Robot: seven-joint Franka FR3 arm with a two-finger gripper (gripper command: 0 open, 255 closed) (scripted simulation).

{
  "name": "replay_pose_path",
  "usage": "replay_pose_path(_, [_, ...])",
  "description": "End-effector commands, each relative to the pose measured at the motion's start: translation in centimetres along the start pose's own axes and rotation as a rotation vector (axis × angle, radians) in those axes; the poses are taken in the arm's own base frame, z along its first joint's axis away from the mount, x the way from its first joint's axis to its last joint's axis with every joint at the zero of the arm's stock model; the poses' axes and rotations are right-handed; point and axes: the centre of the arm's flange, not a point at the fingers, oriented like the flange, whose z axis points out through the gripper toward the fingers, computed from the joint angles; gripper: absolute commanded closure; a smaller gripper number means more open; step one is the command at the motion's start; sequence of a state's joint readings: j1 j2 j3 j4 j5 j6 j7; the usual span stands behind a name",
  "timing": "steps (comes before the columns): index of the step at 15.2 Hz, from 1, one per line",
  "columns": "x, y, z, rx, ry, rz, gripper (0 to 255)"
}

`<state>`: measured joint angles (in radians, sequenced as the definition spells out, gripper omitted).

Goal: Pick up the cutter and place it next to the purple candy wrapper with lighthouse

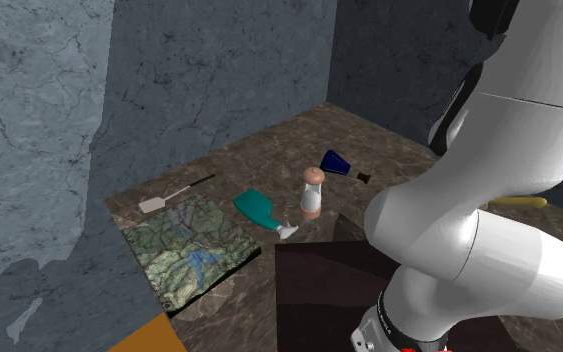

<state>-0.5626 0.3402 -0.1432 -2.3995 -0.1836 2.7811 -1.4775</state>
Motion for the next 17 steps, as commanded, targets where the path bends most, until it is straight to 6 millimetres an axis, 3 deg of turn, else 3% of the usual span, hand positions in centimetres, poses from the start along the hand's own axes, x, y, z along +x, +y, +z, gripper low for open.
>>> replay_pose_path(1, [0.2, 0.0, 1.1, 0.0, 0.0, -0.001, 255])
replay_pose_path(15, [1.0, -0.3, 8.5, 0.0, 0.0, -0.001, 255])
replay_pose_path(17, [1.0, -0.3, 8.5, 0.0, 0.0, -0.001, 255])
